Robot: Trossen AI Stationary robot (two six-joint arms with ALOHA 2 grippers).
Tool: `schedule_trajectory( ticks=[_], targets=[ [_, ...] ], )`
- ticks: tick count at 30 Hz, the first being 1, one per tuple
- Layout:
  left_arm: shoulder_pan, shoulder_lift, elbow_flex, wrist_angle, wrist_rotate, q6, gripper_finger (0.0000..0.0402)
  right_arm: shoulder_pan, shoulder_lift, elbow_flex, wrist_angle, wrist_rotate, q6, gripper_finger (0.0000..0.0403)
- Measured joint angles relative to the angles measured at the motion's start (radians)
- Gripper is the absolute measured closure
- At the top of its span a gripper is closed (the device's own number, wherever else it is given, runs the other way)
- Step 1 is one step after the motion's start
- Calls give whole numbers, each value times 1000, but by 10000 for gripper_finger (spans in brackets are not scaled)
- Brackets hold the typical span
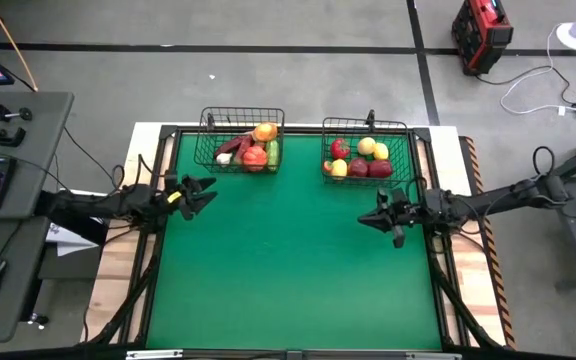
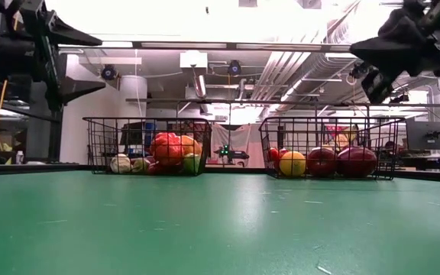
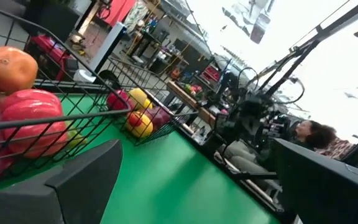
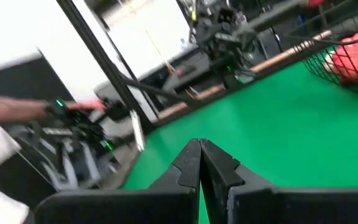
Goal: Sort produce into baskets
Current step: Return to Home Position
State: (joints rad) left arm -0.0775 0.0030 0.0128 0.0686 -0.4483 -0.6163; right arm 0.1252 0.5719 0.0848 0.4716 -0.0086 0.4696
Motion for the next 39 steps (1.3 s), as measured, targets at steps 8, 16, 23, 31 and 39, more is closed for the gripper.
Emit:
schedule_trajectory(
  ticks=[8, 16, 23, 31, 39],
  targets=[
    [24, 1, 0, 1, -3, 0, 5, -3, -30, -75, 117, 33, -46, 403],
    [25, 1, 0, 2, -3, 0, 5, -3, -29, -75, -46, 61, -27, 403],
    [25, 1, 0, -2, -3, 0, 5, -3, -30, -75, -271, 61, -25, 403],
    [32, 1, 0, -1, -2, 0, 5, 1, -132, -75, -453, 37, -24, 403],
    [41, 1, 0, -1, -1, 0, 5, -19, -523, -75, -453, 16, -25, 402]
  ],
)
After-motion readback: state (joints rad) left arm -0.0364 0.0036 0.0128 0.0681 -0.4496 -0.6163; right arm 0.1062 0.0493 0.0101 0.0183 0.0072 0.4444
